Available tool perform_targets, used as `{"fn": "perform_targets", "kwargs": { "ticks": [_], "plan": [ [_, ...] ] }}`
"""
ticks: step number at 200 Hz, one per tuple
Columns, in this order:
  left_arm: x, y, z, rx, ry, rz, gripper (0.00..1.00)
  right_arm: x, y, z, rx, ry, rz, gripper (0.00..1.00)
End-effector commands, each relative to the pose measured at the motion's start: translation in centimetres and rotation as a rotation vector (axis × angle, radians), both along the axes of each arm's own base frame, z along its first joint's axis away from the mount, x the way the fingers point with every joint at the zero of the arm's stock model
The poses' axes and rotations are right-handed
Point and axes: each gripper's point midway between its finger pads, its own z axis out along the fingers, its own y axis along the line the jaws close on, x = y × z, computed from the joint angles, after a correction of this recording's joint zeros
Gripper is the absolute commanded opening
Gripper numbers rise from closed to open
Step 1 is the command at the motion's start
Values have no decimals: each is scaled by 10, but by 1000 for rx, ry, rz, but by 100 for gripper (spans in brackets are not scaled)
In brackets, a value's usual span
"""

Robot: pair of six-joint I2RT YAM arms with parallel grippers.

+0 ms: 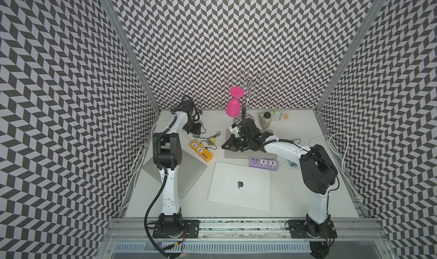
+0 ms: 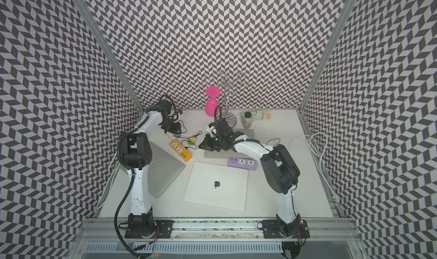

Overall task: Unplug the laptop charger
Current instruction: Place the plug at the center of the board.

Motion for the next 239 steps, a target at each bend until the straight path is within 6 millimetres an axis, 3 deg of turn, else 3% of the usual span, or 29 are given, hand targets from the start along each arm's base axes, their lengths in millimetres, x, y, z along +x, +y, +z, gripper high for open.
{"fn": "perform_targets", "kwargs": {
  "ticks": [1,132,190,239],
  "plan": [
    [1,0,-10,1,27,2,9,1,1,24,33,-74,1,0],
    [21,-4,-7,-38,-24,30,54,-1,1,18,39,-65,2,0],
    [26,-3,10,-68,-67,58,58,-2,-1,15,34,-61,-4,0],
    [16,4,-12,-29,-10,76,67,-3,-5,21,37,-71,-11,0]
  ]
}}
